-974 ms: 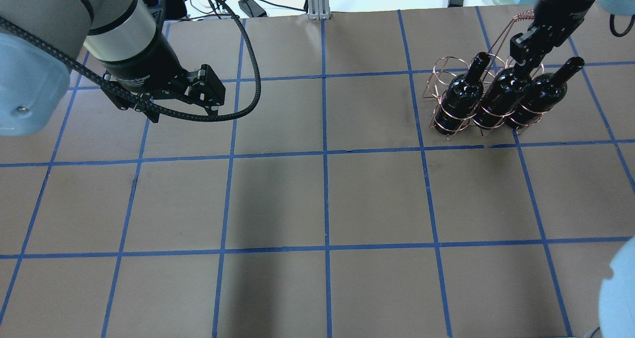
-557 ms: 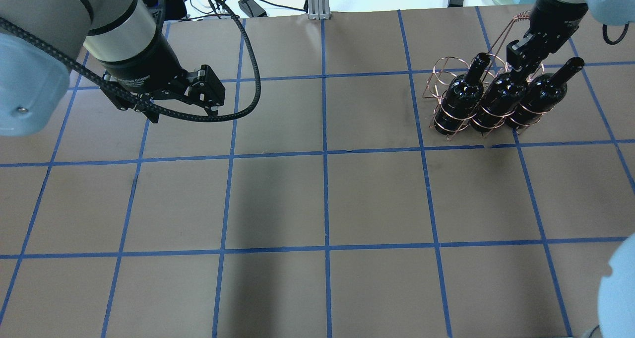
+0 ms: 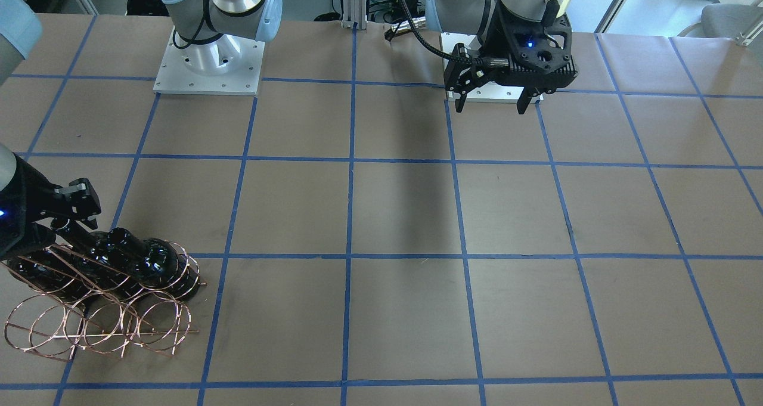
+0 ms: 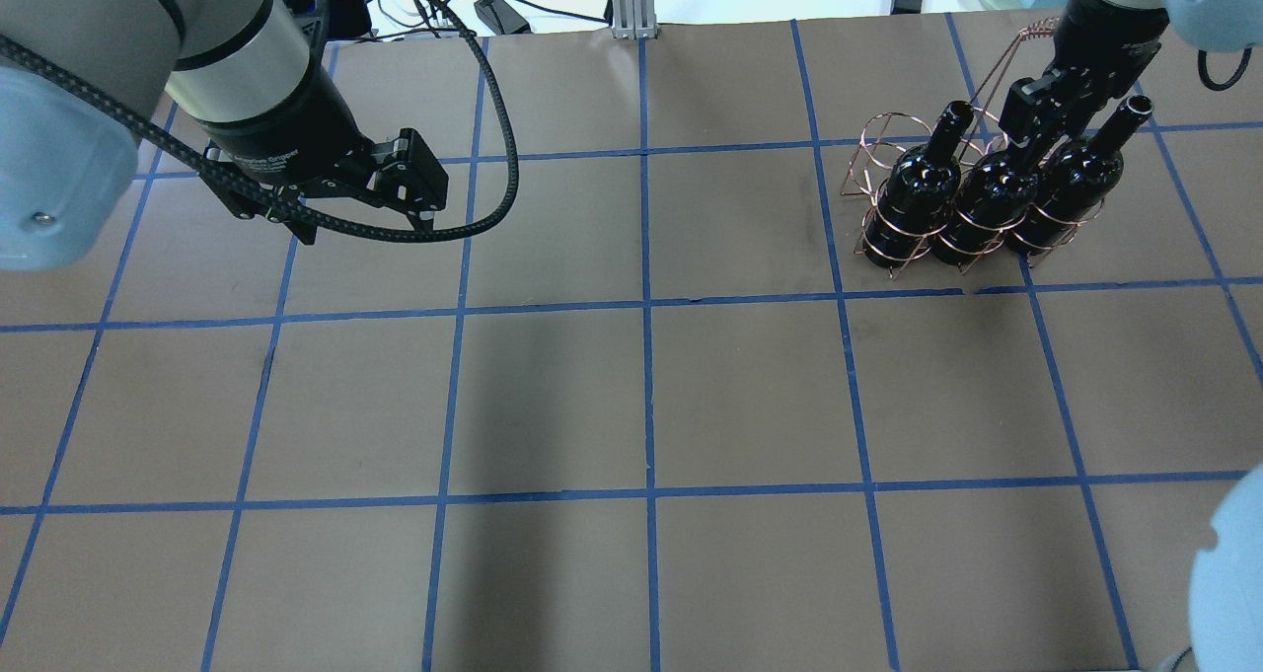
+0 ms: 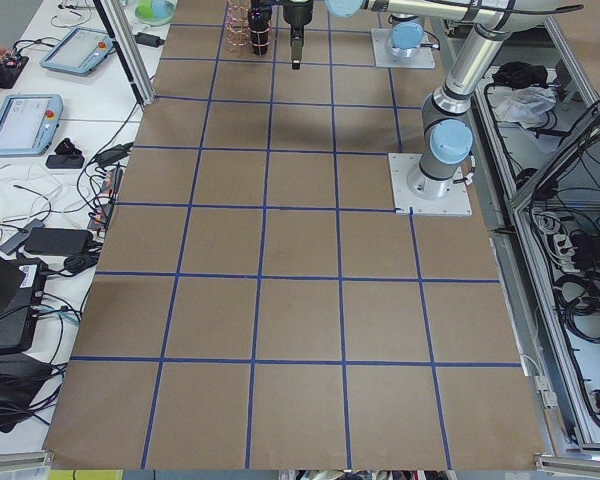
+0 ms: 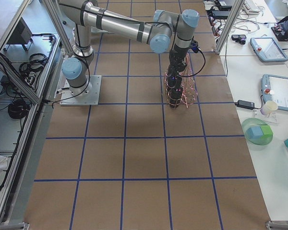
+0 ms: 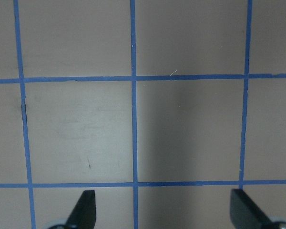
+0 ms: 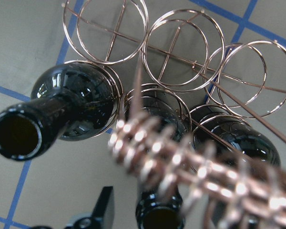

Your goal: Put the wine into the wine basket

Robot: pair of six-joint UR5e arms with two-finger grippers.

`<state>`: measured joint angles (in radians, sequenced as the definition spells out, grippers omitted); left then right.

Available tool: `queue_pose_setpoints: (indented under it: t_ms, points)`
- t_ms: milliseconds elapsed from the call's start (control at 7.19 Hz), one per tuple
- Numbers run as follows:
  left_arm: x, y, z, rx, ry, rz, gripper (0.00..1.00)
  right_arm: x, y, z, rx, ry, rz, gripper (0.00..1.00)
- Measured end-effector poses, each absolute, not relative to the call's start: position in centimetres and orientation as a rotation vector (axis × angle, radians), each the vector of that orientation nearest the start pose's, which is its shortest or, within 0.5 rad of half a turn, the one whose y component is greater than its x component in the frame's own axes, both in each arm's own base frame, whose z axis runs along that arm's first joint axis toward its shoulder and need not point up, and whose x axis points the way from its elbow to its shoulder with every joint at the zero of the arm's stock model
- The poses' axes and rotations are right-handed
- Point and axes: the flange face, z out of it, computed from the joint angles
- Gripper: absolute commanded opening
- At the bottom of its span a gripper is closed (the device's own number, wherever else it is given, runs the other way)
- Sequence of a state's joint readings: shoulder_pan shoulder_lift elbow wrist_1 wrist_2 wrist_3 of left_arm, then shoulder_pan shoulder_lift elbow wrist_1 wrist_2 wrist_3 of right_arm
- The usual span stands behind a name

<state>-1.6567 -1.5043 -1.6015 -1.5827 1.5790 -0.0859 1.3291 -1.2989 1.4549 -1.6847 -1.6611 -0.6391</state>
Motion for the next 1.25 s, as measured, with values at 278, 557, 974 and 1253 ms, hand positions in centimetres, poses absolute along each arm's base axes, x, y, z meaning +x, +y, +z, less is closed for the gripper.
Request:
queue_pose_setpoints:
  t_ms: [278, 557, 974, 1253]
  points:
    - [-17.2, -45.3, 50.2, -0.001, 3.135, -0.033, 1.00, -1.5, -58.1, 45.7, -0.548, 3.195, 0.062, 1.00]
    - [-17.2, -45.3, 50.2, -0.002, 3.137, -0.032, 1.00, 1.6, -54.1, 51.0, -0.302, 3.191, -0.048, 1.00]
    - [-17.2, -45.2, 49.9, -0.001, 3.134, -0.024, 1.00, 12.1, -50.1, 53.9, 0.039, 3.147, -0.112, 1.00]
    - [-17.2, -45.0, 49.7, -0.001, 3.133, -0.018, 1.00, 14.6, -49.2, 54.2, 0.046, 3.148, -0.127, 1.00]
